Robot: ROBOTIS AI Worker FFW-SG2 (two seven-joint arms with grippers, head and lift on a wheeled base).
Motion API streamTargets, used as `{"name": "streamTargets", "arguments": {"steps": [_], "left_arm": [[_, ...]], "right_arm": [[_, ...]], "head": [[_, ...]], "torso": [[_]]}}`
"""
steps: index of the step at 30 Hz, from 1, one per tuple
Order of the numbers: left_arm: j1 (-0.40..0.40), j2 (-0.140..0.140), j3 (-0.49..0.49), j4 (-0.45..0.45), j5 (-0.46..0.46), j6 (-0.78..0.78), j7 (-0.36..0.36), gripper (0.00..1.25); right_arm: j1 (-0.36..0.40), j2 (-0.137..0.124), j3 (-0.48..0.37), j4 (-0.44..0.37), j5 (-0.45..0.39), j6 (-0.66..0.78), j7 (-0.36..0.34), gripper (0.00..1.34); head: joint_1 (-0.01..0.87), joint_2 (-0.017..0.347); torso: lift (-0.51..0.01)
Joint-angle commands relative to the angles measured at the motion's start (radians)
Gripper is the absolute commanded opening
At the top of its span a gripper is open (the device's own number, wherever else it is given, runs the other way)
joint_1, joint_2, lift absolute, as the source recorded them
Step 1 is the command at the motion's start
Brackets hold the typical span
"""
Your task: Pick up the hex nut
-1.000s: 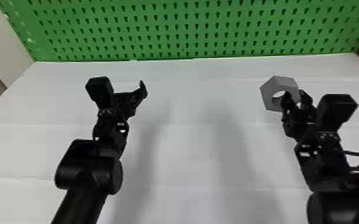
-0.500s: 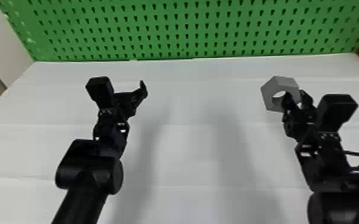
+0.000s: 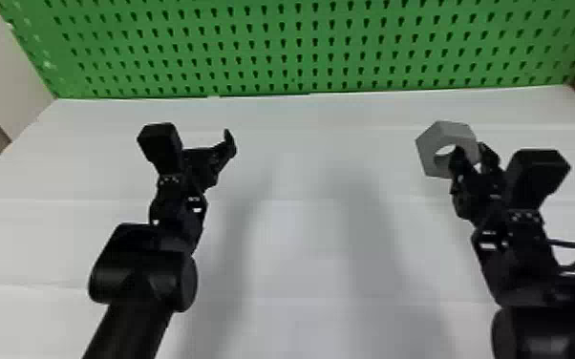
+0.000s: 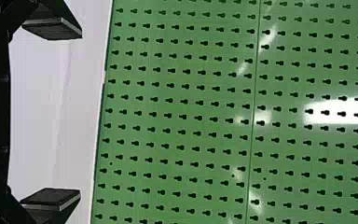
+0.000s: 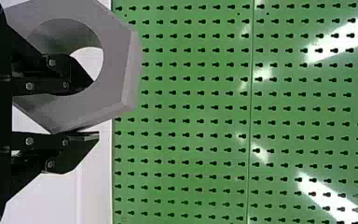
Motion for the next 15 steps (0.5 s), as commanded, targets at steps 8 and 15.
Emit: {"name": "streamTargets", "arguments": {"steps": [8, 15], "left_arm": [[0.0, 0.0, 0.002, 0.0, 0.001, 0.0, 0.0, 1.16], [0.003, 0.0, 0.003, 0.0, 0.001, 0.0, 0.0, 1.16]], "right_arm": [[-0.002, 0.0, 0.002, 0.002, 0.001, 0.0, 0.0, 0.42], [-0.002, 0.0, 0.003, 0.002, 0.003, 0.0, 0.0, 0.42]], "head": [[0.785, 0.153], [0.785, 0.153]], "torso": [[-0.079], [-0.079]]}}
